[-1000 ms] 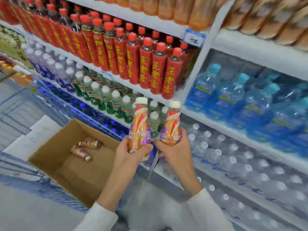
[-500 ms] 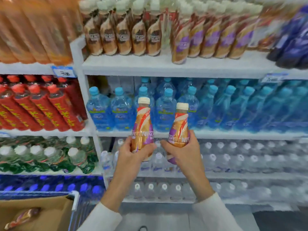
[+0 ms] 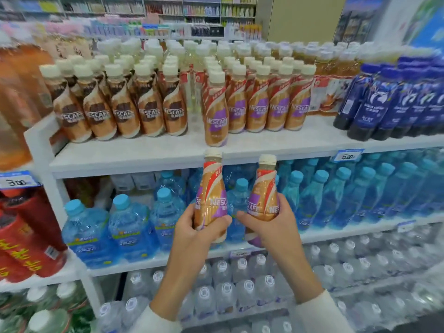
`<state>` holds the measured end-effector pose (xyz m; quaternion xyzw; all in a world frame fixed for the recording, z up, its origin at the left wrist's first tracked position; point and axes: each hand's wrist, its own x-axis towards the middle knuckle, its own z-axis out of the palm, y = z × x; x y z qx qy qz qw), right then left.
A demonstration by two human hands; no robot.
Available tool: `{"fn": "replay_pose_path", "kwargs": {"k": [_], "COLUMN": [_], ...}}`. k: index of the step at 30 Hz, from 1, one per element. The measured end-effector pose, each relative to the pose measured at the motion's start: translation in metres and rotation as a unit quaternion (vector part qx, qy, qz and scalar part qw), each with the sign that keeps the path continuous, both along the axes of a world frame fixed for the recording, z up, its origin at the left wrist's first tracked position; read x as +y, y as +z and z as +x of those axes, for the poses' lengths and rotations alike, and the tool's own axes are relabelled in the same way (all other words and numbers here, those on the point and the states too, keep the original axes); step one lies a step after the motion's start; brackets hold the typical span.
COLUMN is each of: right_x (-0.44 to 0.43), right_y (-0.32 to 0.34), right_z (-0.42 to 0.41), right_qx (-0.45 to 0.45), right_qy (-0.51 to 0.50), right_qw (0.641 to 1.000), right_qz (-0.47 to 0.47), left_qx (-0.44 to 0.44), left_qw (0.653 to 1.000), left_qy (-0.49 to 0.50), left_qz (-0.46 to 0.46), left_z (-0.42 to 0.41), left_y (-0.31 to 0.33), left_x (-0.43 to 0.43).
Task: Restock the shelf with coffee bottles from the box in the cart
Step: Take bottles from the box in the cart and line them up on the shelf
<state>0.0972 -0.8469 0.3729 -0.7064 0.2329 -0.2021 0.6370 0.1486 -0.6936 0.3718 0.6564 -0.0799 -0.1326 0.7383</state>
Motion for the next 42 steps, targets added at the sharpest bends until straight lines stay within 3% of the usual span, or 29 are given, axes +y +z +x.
{"fn": "replay_pose_path", "kwargs": {"k": [8,17,30,36,42], "right_x": [-0.063,-0.157,-0.196,-0.208,-0.220], "right_y": [0.035,0.075,0.055,0.056,0.051], "right_z": [0.045,0.101,0.132,0.119,0.103], "right_qx": [-0.048,-0.148,-0.161,-0.114,-0.109], "right_qy": [-0.022,-0.017,0.012,0.067,0.086], "right_qw": [0.997,0.980,0.981,0.983,0.985], "right_qz": [-0.051,-0.129,-0.110,-0.131,-0.101], "left_qx": [-0.079,-0.205,-0.226,-0.210,-0.172], "left_qw": [0.997,0.976,0.949,0.953,0.976], "left_qy": [-0.021,0.058,0.158,0.079,0.000], "left_qz": [0.005,0.053,0.154,0.204,0.133], "left_z": [0.050,0.095,0.118,0.119,0.127], "left_y": [0.040,0.080,0.054,0.056,0.056], "left_x": [-0.069,-0.163,-0.205,-0.193,-0.168]}}
